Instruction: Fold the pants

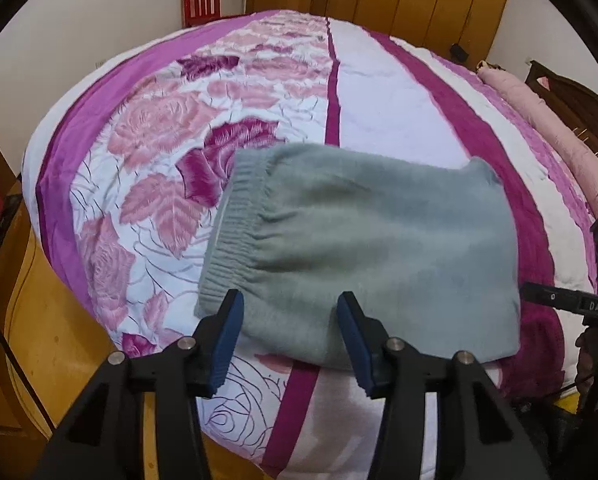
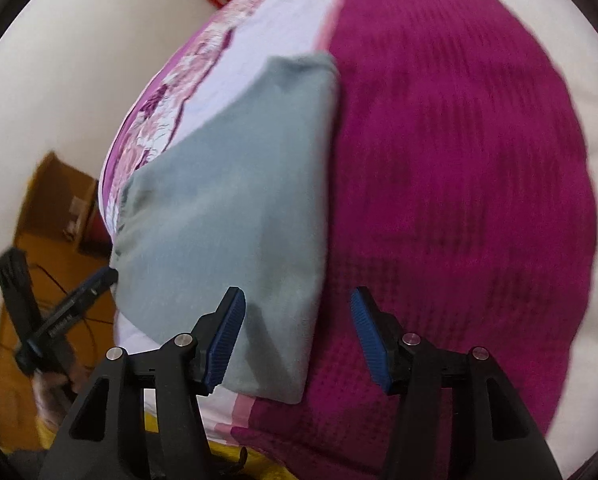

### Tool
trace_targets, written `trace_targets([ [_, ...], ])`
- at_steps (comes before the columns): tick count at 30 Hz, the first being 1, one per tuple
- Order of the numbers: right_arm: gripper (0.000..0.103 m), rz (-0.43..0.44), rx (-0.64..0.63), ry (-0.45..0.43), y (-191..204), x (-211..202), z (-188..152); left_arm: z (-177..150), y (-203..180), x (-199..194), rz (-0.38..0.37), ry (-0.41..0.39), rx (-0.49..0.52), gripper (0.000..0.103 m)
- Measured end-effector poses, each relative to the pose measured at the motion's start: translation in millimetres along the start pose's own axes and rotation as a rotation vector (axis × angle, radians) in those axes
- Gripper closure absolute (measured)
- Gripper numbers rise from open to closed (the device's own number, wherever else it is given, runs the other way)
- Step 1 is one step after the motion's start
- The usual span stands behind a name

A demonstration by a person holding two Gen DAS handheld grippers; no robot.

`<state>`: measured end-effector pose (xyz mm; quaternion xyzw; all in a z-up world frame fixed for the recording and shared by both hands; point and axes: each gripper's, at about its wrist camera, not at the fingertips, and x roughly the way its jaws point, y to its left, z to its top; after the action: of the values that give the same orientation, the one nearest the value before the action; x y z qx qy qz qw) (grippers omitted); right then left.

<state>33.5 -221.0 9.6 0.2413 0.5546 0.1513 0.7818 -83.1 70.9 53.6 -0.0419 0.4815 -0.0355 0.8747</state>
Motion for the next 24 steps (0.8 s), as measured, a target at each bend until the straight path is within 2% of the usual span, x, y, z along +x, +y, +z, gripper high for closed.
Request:
trace_targets([
  [5,0.047,0.098,0.053,0.026,-7,15,1,-2,6,9,-0.028,0.009,-0.035,0.049],
  [11,0.047,0.114,0.077,0.046,-11,29,0,-2,4,12,-0.02,0.011,-0.03,0.047],
  [13,0.051,0.131,0.089,0.042,-12,26,-4,-2,3,13,-0.017,0.011,-0.027,0.046],
  [15,0.065,0.161,0.096,0.046,-12,27,-6,-2,4,13,-0.017,0.012,-0.029,0.046],
  [20,0.077,0.215,0.101,0.027,-10,24,-7,-1,2,13,-0.019,0.017,-0.029,0.043],
  [21,0.082,0.221,0.096,0.019,-9,21,-7,-1,2,13,-0.02,0.018,-0.029,0.042],
  [24,0.088,0.217,0.059,-0.009,-2,13,-5,-1,1,13,-0.02,0.021,-0.026,0.04],
])
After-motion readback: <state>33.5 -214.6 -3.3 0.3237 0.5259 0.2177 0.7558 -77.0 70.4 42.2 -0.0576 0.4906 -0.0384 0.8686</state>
